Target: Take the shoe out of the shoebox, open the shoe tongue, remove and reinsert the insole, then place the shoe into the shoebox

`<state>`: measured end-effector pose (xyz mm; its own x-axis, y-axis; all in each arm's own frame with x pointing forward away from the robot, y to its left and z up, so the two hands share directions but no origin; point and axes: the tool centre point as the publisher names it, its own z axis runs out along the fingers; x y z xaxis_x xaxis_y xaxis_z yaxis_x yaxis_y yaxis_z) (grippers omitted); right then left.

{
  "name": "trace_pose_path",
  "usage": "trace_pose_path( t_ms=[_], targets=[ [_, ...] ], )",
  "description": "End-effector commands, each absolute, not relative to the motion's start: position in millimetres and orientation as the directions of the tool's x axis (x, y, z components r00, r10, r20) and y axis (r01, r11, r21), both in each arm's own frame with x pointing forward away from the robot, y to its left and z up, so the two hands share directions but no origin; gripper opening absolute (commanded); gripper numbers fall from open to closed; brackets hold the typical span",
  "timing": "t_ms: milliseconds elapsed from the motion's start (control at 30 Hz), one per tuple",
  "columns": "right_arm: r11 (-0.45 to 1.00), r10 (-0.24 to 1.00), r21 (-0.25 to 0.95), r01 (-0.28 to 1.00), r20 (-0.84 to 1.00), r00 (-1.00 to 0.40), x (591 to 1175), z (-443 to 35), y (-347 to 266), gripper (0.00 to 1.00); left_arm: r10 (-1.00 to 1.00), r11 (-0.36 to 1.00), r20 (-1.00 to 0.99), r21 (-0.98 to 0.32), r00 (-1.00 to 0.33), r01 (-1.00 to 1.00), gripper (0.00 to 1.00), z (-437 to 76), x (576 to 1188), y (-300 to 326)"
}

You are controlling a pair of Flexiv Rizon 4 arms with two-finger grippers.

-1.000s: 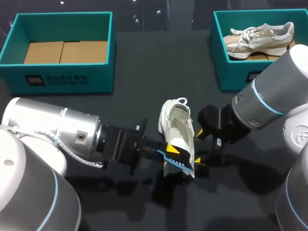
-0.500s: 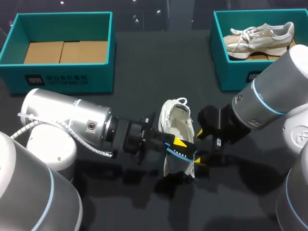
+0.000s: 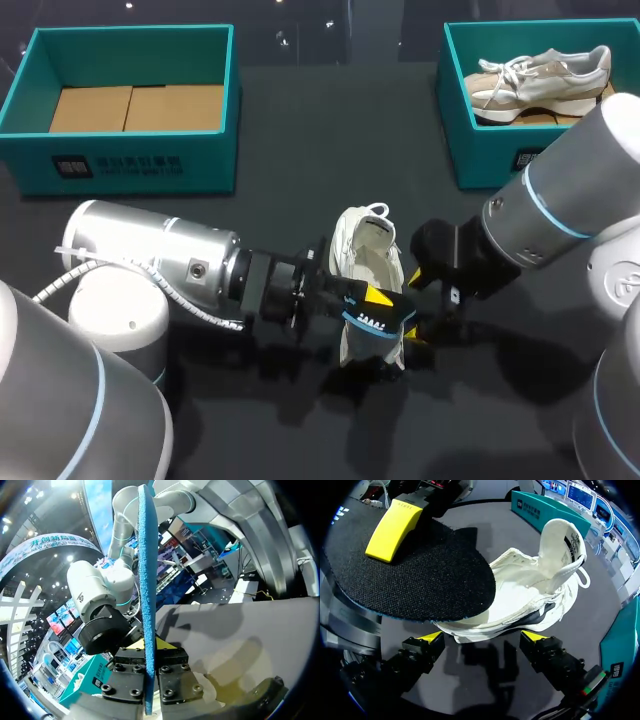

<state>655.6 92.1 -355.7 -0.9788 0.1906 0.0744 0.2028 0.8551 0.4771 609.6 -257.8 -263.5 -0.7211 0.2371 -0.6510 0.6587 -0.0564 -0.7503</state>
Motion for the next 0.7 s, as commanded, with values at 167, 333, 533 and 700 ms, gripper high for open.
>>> trace_pose_path(
  t_ms=[167, 333, 533, 700],
  targets=[
    [0.855, 0.193, 0.476, 0.203, 0.071, -0.979, 654, -356, 93, 1.00, 0.238, -0.058, -0.651, -0.750, -0.720, 0.659, 0.00, -265, 609, -261],
    [0.855, 0.193, 0.476, 0.203, 0.071, -0.979, 654, -356, 93, 1.00, 0.218, -0.084, -0.662, -0.745, -0.717, 0.662, 0.00, -270, 611, -261],
    [0.855, 0.193, 0.476, 0.203, 0.071, -0.979, 654, -356, 93, 1.00, 0.200, -0.100, -0.660, -0.749, -0.724, 0.655, 0.00, -273, 612, -260],
    [0.855, 0.193, 0.476, 0.203, 0.071, -0.979, 654, -356, 93, 1.00, 0.176, -0.091, -0.670, -0.740, -0.721, 0.666, 0.00, -275, 611, -263]
  ],
)
